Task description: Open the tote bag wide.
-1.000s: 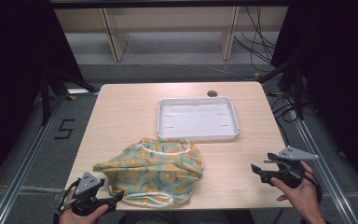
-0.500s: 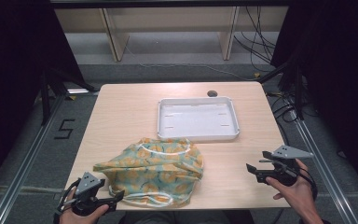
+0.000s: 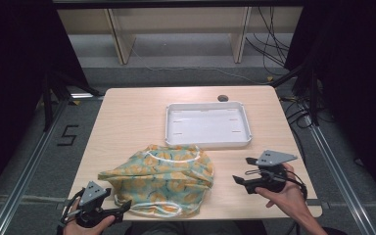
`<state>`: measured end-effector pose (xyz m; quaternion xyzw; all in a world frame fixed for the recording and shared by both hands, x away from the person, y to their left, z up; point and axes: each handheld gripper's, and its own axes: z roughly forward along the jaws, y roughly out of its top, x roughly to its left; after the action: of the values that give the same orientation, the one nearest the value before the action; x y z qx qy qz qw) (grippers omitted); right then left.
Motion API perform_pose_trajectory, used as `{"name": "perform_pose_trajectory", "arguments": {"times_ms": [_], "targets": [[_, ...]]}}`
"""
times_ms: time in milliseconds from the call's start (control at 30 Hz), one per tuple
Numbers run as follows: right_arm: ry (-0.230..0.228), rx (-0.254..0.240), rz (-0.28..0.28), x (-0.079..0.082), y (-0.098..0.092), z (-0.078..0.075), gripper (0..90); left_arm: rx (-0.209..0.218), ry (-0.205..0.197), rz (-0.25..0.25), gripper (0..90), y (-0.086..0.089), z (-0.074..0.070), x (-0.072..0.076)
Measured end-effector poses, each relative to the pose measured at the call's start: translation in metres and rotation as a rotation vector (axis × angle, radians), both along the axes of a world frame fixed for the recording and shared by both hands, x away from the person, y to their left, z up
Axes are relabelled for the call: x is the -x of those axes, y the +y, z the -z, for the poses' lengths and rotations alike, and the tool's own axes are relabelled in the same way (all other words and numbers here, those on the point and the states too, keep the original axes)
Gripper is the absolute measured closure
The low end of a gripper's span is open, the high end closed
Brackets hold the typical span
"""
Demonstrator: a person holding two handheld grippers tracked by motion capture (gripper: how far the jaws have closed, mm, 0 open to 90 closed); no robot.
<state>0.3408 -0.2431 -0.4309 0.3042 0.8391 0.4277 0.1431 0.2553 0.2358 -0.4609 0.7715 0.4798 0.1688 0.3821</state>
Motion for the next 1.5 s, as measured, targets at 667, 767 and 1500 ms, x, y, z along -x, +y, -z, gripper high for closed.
{"name": "perform_pose_trajectory", "arguments": {"times_ms": [667, 767, 1500], "targets": [[0.027, 0.056, -0.238, -0.012, 0.098, 0.005, 38.8, 0.023, -0.016, -0.005, 16.0, -0.009, 0.000, 0.003], [0.026, 0.071, -0.260, -0.015, 0.106, 0.008, 39.4, 0.024, -0.017, -0.006, 16.0, -0.009, 0.000, 0.003], [0.049, 0.198, -0.300, -0.025, 0.127, 0.017, 90.0, 0.019, -0.031, -0.017, 16.3, -0.007, -0.002, 0.004]]}}
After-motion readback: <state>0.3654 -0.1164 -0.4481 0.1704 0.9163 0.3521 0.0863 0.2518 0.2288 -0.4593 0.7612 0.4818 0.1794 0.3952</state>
